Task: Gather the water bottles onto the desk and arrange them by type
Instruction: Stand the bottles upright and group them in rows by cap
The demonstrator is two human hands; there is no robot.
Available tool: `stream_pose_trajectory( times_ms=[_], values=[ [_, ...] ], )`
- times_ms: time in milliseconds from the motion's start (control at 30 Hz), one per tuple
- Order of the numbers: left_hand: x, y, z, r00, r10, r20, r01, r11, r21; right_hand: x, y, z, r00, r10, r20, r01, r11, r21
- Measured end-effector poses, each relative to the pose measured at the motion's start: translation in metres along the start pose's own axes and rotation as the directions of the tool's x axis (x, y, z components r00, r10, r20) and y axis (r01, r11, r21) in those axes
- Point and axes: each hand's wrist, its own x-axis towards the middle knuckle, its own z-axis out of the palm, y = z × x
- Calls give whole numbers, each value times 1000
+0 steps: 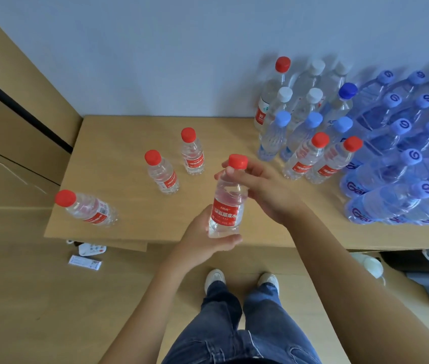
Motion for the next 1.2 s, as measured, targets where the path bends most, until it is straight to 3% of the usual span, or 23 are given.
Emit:
stream_pose_trajectory(
  times_ms=[167, 333, 533, 933, 1200],
  values=[
    [-3, 23, 18, 997, 73, 31, -71, 996, -62, -2, -14, -6, 998, 23, -64, -20, 998, 59],
    [-3, 31, 20, 993, 7, 117, 7, 993, -115, -9, -18, -18, 991, 76, -108, -56, 982, 181],
    [5, 32, 29, 991, -23, 136, 41, 990, -135, -14, -20, -31, 985, 111, -130, -85, 977, 195],
    [25, 21, 47, 995, -29, 96, 31, 999, -20, -15, -7, -57, 985, 98, -142, -82, 990, 115],
    [61, 5, 50, 988, -49, 147, 36, 995, 90, -23, -2, -69, 915, -27, -403, -1, 998, -70]
  ],
)
